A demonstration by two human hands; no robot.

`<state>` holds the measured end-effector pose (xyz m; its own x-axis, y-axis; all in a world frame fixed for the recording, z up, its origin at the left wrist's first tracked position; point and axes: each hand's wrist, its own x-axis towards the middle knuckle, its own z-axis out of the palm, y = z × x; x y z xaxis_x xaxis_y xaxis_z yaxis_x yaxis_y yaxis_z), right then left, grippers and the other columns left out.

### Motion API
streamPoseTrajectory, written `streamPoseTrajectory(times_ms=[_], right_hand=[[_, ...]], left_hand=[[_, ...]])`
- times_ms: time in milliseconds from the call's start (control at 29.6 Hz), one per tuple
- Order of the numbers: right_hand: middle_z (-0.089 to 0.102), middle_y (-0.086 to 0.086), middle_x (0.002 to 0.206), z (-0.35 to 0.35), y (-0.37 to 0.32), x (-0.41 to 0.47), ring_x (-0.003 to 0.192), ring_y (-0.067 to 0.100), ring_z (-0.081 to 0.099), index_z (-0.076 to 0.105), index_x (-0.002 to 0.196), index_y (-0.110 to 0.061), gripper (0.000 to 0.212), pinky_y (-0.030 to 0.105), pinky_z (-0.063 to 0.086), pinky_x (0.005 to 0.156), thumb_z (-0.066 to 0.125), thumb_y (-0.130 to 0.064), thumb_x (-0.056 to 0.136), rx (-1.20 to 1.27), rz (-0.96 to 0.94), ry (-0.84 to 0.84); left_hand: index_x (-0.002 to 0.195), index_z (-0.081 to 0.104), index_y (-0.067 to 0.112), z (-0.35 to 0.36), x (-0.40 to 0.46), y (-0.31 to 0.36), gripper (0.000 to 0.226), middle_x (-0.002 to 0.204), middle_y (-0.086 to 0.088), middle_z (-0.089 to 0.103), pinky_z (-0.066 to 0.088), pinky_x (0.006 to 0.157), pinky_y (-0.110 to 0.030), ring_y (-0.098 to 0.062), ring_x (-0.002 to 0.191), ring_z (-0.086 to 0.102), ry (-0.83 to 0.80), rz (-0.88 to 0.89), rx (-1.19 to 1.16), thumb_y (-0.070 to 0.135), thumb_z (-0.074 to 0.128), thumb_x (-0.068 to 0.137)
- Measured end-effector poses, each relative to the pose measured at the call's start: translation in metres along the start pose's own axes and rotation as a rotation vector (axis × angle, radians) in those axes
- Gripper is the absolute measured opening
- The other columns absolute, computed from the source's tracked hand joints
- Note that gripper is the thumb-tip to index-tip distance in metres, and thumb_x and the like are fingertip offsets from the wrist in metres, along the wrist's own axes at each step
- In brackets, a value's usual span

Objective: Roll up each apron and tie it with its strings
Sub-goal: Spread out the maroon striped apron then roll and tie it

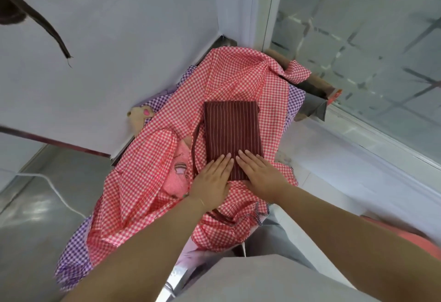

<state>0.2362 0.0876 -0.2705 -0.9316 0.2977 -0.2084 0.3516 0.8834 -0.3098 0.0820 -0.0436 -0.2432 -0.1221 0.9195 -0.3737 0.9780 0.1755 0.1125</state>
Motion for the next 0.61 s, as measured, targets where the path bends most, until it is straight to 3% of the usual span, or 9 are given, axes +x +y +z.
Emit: streamPoseTrajectory(times_ms=[101, 169, 237, 338, 439, 507, 574, 608], right_hand=[[0.041, 0.013, 0.148, 0.002, 0.0, 0.001, 0.138, 0.027, 0.038, 0.043, 0.143, -0.007, 0.071, 0.048, 0.038, 0.109, 0.071, -0.028, 0.081, -0.047, -0.011, 0.026], [0.04, 0.015, 0.149, 0.006, -0.001, -0.001, 0.138, 0.03, 0.038, 0.041, 0.145, -0.011, 0.071, 0.047, 0.032, 0.112, 0.069, -0.022, 0.08, -0.049, -0.018, 0.059], [0.038, 0.017, 0.15, 0.009, 0.001, -0.002, 0.139, 0.032, 0.037, 0.038, 0.146, -0.014, 0.07, 0.045, 0.027, 0.112, 0.064, -0.013, 0.081, -0.046, -0.035, 0.098], [0.046, 0.02, 0.143, 0.009, 0.006, -0.001, 0.134, 0.033, 0.044, 0.053, 0.134, -0.007, 0.065, 0.045, 0.03, 0.109, 0.074, -0.003, 0.072, -0.054, -0.06, 0.154], [0.055, 0.021, 0.135, 0.007, 0.01, 0.004, 0.125, 0.034, 0.053, 0.064, 0.117, -0.003, 0.055, 0.045, 0.037, 0.103, 0.08, 0.002, 0.066, 0.003, -0.074, 0.186], [0.059, 0.021, 0.13, 0.003, 0.017, 0.005, 0.115, 0.036, 0.061, 0.067, 0.109, -0.004, 0.046, 0.044, 0.049, 0.092, 0.081, 0.003, 0.065, 0.085, -0.075, 0.19], [0.056, 0.018, 0.132, -0.004, 0.018, 0.006, 0.108, 0.033, 0.064, 0.069, 0.108, -0.006, 0.033, 0.041, 0.055, 0.085, 0.077, -0.005, 0.076, 0.184, -0.037, 0.161], [0.052, 0.015, 0.135, -0.007, 0.017, 0.006, 0.112, 0.03, 0.06, 0.068, 0.111, -0.006, 0.027, 0.04, 0.053, 0.092, 0.07, -0.013, 0.085, 0.233, 0.003, 0.149]], left_hand=[[0.153, 0.012, 0.008, 0.001, 0.002, -0.003, 0.066, 0.161, -0.007, 0.005, 0.004, 0.12, -0.035, -0.023, 0.149, 0.008, -0.028, 0.022, 0.01, 0.029, 0.035, 0.095], [0.154, -0.001, 0.013, 0.004, 0.001, 0.0, 0.068, 0.161, -0.005, -0.007, -0.003, 0.12, -0.034, -0.023, 0.149, -0.005, -0.016, 0.006, 0.02, 0.024, 0.038, 0.099], [0.154, -0.002, 0.015, 0.002, 0.002, 0.002, 0.064, 0.162, -0.005, -0.007, 0.0, 0.12, -0.035, -0.024, 0.149, -0.005, 0.004, -0.037, 0.019, 0.018, 0.034, 0.101], [0.154, -0.001, 0.014, -0.002, 0.003, 0.006, 0.065, 0.162, -0.007, -0.005, 0.007, 0.12, -0.035, -0.024, 0.149, 0.0, -0.033, -0.099, -0.005, 0.019, 0.037, 0.101], [0.154, 0.006, 0.015, -0.003, 0.005, 0.007, 0.065, 0.162, -0.01, 0.002, 0.035, 0.111, -0.038, -0.025, 0.149, 0.008, -0.041, -0.134, -0.036, 0.022, 0.041, 0.1], [0.151, 0.026, 0.015, -0.004, 0.006, 0.003, 0.055, 0.159, -0.013, 0.018, 0.048, 0.096, -0.04, -0.028, 0.144, 0.026, 0.0, -0.121, -0.078, 0.029, 0.043, 0.1], [0.135, 0.052, 0.01, -0.004, 0.005, -0.005, 0.046, 0.144, -0.014, 0.044, 0.057, 0.078, -0.041, -0.031, 0.124, 0.052, 0.087, -0.096, -0.131, 0.035, 0.054, 0.096], [0.127, 0.059, 0.009, -0.003, 0.003, -0.009, 0.042, 0.135, -0.013, 0.051, 0.058, 0.071, -0.039, -0.03, 0.114, 0.058, 0.135, -0.087, -0.165, 0.033, 0.058, 0.094]])
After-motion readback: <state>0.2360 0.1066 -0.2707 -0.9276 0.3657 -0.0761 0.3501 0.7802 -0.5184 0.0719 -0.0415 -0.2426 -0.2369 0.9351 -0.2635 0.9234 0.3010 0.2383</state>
